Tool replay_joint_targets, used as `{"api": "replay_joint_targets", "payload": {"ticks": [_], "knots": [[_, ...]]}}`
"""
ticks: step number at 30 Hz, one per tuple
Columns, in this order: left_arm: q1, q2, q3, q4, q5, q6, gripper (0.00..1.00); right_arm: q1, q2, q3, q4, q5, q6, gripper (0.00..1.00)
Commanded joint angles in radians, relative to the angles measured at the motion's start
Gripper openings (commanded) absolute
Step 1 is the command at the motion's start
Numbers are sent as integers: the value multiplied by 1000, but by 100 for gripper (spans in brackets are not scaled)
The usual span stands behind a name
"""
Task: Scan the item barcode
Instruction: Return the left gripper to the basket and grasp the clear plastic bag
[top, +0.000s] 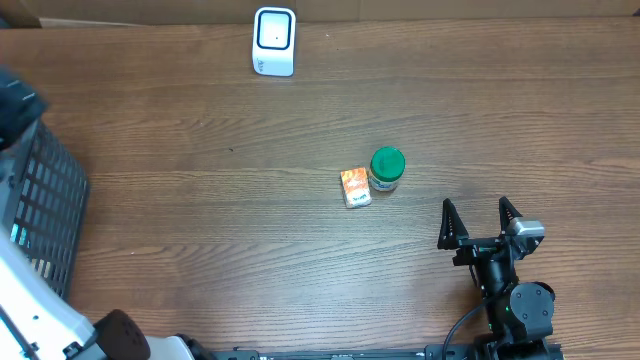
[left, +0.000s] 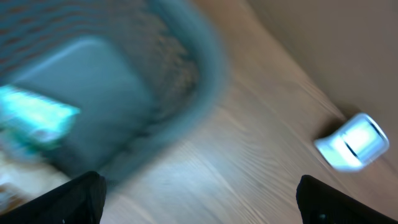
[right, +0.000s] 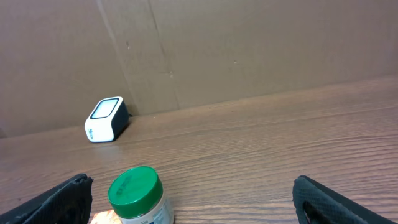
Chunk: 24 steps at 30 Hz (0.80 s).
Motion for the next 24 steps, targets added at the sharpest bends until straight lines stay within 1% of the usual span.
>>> {"api": "replay_joint_targets", "payload": {"ticks": [1, 3, 6, 10, 11, 12, 15, 19, 24], "knots": [[142, 8, -3, -14, -17, -8, 100, 6, -3, -10, 3, 6, -4, 100], [198, 14, -28, -12, -48, -32, 100, 6, -3, -10, 3, 6, -4, 100], [249, 16, -115, 21, -155, -92, 100, 6, -3, -10, 3, 6, -3, 100], [289, 16, -287, 102, -174, -117, 100, 6, -3, -10, 3, 6, -4, 100], [298, 16, -389, 153, -208, -129, 99, 6, -3, -10, 3, 6, -4, 100], [301, 16, -436, 178, -233, -141, 100, 6, -3, -10, 3, 6, -3, 100], [306, 16, -556, 274, -274, -137, 100, 6, -3, -10, 3, 6, -4, 100], [308, 26, -681, 397, -318, -92, 100, 6, -3, -10, 3, 6, -4, 100], [308, 65, -730, 436, -361, -86, 98, 6, -3, -10, 3, 6, -4, 100]]}}
